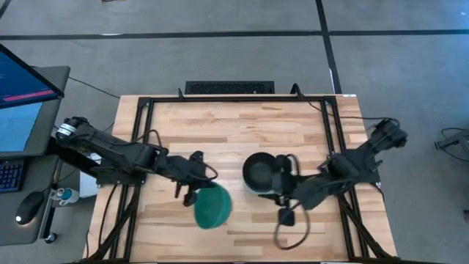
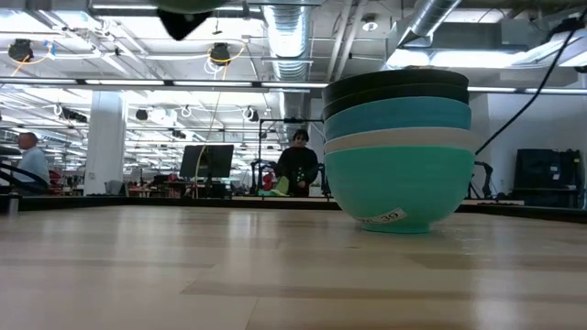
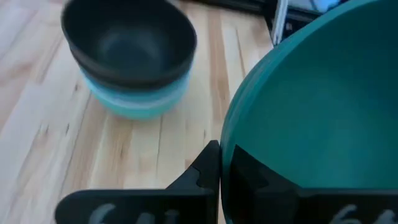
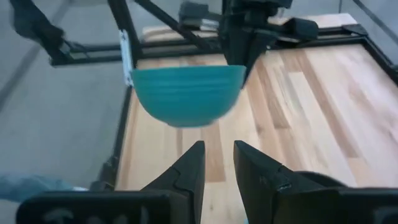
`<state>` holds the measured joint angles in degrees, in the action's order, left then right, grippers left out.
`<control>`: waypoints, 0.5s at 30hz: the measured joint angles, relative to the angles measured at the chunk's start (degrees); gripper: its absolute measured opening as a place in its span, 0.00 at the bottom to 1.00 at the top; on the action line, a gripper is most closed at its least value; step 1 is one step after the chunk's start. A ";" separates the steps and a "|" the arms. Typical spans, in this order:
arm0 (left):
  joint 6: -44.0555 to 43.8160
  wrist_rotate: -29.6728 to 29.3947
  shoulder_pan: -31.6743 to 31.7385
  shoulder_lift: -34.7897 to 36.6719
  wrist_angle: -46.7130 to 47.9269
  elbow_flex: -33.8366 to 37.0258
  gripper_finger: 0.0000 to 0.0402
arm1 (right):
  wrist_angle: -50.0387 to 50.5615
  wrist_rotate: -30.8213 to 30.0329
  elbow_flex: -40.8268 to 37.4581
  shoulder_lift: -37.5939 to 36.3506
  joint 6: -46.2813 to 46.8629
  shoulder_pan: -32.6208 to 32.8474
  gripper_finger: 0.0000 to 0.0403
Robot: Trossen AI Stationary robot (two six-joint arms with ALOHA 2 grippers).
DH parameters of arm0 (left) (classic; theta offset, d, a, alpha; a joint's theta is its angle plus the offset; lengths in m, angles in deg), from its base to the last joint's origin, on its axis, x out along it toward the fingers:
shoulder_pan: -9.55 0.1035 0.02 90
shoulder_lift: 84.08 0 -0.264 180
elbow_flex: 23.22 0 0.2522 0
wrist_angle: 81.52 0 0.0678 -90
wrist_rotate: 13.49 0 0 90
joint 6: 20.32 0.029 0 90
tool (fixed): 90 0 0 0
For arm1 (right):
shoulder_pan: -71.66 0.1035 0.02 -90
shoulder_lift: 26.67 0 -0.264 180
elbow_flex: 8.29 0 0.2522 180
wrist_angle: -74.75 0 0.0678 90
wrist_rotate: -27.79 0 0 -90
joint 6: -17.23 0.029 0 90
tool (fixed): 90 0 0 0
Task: Nest bowls inside each other
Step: Stack the green bowl on top of the black bowl
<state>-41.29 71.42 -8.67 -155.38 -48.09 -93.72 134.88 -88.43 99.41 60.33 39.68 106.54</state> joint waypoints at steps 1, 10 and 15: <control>0.14 0.07 0.61 -1.15 -0.69 -0.90 0.00 | -2.40 0.00 -3.45 -2.34 0.26 0.46 0.27; 9.07 2.28 7.39 -16.33 6.66 -19.82 0.00 | -18.38 -0.02 -30.95 -22.75 3.05 3.41 0.27; 12.92 6.19 11.92 -24.17 7.28 -29.89 0.00 | -18.46 -0.86 -38.56 -31.16 4.12 3.41 0.27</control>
<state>-28.37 77.61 3.25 -179.55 -40.81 -123.61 116.42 -89.29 60.84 29.17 43.80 109.94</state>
